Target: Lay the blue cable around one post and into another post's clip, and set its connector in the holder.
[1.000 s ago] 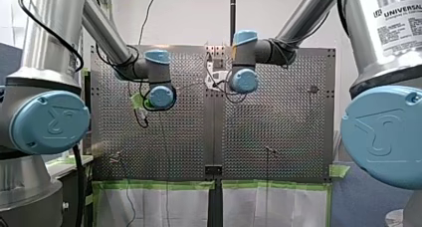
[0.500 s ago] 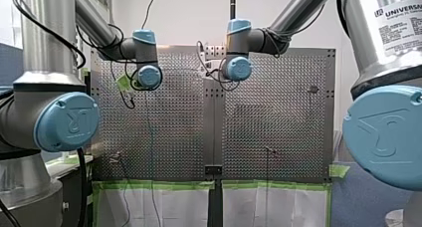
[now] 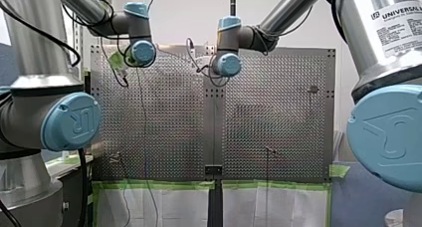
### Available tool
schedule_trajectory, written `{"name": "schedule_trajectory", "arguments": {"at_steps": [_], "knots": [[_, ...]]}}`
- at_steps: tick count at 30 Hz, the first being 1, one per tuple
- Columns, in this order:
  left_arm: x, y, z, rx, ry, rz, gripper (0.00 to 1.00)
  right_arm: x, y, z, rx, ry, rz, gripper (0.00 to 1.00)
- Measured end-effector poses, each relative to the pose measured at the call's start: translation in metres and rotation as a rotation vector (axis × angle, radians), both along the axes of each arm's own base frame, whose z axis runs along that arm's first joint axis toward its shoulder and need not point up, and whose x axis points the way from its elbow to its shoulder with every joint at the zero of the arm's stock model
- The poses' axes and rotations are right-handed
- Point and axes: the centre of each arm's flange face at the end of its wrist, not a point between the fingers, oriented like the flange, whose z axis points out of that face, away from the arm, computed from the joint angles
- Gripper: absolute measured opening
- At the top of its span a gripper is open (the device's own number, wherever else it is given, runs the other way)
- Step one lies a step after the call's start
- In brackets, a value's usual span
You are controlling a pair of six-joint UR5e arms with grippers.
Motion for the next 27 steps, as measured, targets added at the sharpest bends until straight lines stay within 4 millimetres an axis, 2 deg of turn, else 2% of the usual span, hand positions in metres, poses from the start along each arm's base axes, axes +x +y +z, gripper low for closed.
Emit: {"name": "schedule_trajectory", "arguments": {"at_steps": [8, 12, 23, 27], "knots": [[-0.017, 0.01, 0.049, 0.003, -0.047, 0.006, 1.0, 0.015, 0.003, 0.027, -0.03, -0.034, 0.028, 0.0], [-0.014, 0.014, 0.068, 0.011, -0.051, 0.003, 1.0, 0.021, 0.005, 0.037, -0.044, -0.048, 0.043, 0.0], [0.027, 0.025, 0.074, 0.017, 0.034, 0.025, 1.0, 0.031, 0.016, 0.047, -0.055, -0.047, 0.075, 0.0], [0.032, 0.037, 0.085, 0.003, 0.029, 0.025, 1.0, 0.032, 0.018, 0.046, -0.046, -0.042, 0.079, 0.0]]}}
